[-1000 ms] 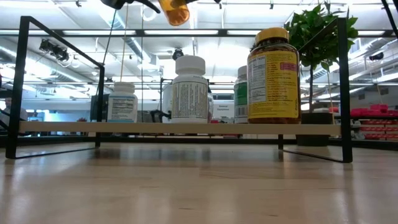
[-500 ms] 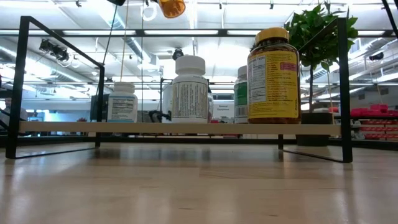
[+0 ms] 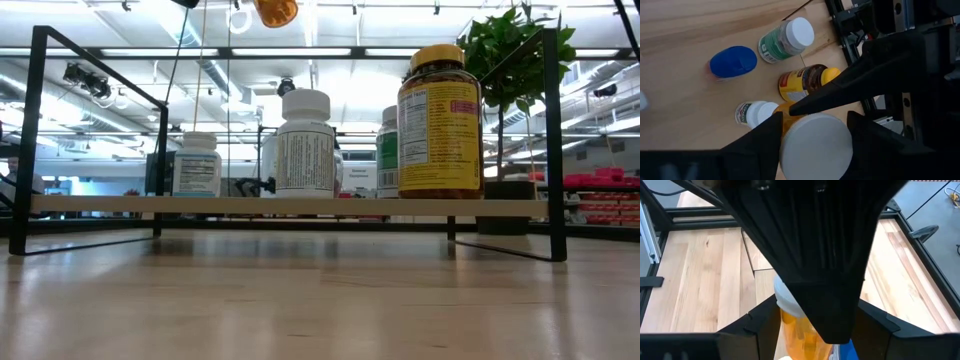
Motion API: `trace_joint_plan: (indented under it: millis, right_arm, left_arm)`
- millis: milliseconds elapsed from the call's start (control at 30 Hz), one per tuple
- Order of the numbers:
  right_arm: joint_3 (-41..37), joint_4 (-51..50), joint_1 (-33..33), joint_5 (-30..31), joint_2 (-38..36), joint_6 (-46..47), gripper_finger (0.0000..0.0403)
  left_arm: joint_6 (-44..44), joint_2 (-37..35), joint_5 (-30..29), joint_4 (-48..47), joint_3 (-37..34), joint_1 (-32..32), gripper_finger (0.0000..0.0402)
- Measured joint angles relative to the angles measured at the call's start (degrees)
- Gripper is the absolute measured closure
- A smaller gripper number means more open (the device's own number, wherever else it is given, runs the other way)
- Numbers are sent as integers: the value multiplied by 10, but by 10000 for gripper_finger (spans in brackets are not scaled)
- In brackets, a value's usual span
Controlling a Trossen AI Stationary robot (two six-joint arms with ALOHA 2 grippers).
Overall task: Pick and place medicine bottles onto shelf by color
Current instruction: Put the orange medicine bottle on the shelf
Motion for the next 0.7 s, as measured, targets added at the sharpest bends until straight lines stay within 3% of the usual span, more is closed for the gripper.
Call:
trace_joint_plan:
  millis: [267,700]
  right_arm:
    - [0,0,0,1,0,0,195]
    - [1,-3,-1,4,0,-2,173]
  left_arm:
    - [9,-2,1,0,0,0,181]
    - [26,-15,3,1,-1,1,190]
